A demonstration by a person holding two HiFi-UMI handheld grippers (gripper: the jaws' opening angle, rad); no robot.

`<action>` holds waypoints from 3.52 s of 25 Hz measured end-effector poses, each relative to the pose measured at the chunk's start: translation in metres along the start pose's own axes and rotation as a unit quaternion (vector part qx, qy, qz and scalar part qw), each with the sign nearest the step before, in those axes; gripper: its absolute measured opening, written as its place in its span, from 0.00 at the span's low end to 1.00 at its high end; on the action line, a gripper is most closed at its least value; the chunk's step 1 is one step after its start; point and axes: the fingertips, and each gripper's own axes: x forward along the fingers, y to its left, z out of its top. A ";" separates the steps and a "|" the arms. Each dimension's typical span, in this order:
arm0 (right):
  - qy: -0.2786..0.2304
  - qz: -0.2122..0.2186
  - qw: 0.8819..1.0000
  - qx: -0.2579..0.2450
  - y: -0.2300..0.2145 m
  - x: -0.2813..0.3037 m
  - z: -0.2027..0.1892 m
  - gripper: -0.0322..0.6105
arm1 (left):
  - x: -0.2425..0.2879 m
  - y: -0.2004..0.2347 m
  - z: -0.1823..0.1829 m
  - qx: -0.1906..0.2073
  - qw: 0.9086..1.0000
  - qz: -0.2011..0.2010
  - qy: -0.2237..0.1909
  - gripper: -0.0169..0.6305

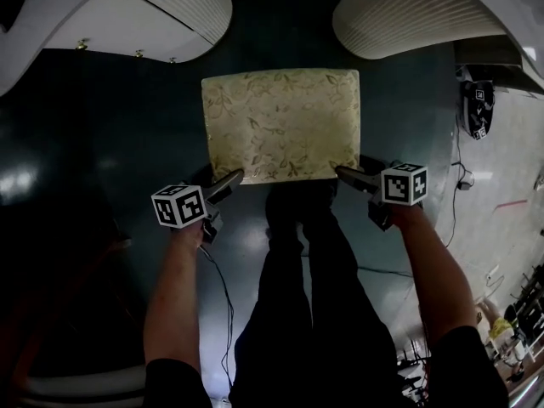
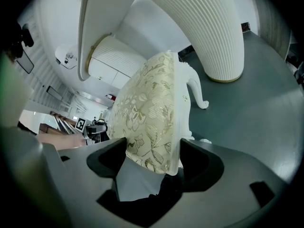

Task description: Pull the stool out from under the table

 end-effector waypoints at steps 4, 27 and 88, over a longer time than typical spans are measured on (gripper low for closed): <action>0.005 -0.005 1.000 0.022 0.004 0.001 -0.009 0.56 | -0.005 0.001 0.003 0.007 1.000 -0.001 0.017 0.67; 0.023 -0.097 0.995 0.008 0.012 -0.034 -0.042 0.56 | -0.028 -0.015 -0.035 0.044 0.998 0.037 0.037 0.67; -0.369 0.098 0.847 -0.370 0.557 -0.468 -0.023 0.10 | -0.450 -0.583 -0.001 0.388 0.863 -0.064 -0.317 0.09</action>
